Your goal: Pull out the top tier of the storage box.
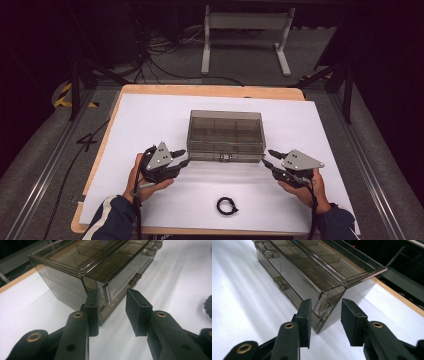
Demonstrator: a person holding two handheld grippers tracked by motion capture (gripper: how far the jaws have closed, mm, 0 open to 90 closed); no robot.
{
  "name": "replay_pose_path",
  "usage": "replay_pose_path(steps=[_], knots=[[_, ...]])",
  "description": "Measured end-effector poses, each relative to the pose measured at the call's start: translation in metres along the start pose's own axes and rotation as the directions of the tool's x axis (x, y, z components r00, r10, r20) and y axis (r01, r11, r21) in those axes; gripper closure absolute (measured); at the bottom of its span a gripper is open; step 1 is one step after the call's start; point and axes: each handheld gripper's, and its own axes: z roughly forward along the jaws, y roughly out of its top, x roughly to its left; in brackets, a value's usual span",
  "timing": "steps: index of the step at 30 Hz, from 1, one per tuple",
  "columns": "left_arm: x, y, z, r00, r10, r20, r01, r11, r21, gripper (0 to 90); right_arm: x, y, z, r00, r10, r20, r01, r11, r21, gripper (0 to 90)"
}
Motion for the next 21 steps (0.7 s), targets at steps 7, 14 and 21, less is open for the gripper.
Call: replay_pose_path(steps=[7,14,21], knots=[[0.0001,-0.0012,0.0059,0.9997,0.009,0.022,-0.009,0.9998,0.020,68.3,-0.0036,-0.0020,0.0056,0.9991,0.024,-0.036,-0.024,0.9996,-0.013,70.5],[0.0002,-0.0013,0.0058,0.9997,0.021,0.014,-0.021,0.9993,0.031,74.1,-0.0033,-0.0030,0.0038,0.9974,0.031,-0.065,-0.033,0.9992,-0.023,80.4],[-0.0002,-0.0024,0.0030,0.9995,0.021,0.024,-0.022,0.9994,0.028,79.3,-0.0049,-0.0045,-0.0003,0.9944,0.038,-0.099,-0.040,0.9988,-0.026,83.3]])
